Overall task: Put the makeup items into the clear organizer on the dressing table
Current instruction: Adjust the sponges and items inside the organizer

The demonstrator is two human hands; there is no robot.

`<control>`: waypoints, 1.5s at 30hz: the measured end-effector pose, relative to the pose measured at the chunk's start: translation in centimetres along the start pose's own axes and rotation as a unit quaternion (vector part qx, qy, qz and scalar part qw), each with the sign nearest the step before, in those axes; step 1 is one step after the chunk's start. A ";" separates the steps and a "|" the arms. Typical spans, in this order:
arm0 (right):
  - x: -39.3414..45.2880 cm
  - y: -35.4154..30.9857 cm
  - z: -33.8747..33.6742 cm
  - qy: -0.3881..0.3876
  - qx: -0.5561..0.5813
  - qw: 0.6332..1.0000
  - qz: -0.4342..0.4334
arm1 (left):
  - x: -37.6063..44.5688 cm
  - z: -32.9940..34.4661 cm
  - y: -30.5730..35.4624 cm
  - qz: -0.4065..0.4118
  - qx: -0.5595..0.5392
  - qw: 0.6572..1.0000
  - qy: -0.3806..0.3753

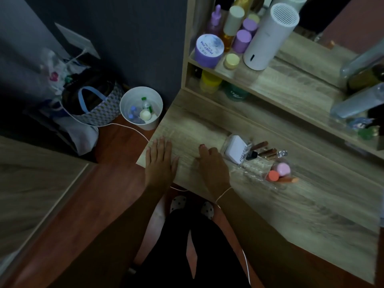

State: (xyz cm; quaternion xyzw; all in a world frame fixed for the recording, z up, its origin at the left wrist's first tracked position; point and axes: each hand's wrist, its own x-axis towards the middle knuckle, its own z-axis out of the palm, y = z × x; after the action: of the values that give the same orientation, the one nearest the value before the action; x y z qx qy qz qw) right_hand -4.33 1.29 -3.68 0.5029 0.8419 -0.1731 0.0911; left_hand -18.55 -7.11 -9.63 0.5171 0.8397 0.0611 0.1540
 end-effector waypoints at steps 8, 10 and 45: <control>-1.5 0.8 -0.7 0.063 0.141 0.988 0.002 | 0.0 0.1 -0.2 0.002 0.011 1.000 0.007; -2.6 1.7 -0.6 0.111 0.188 0.976 0.007 | 0.0 0.3 -0.3 0.003 0.016 1.000 0.015; -4.6 11.3 -1.7 0.310 0.330 0.858 0.243 | -2.0 0.8 11.7 0.276 -0.067 0.959 -0.021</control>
State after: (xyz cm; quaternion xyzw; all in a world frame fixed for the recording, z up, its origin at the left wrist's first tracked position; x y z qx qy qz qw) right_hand 7.80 3.09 -2.82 0.7194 0.5716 -0.2479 -0.3070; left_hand -7.45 -3.60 -6.92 0.7180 0.6552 0.1468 0.1832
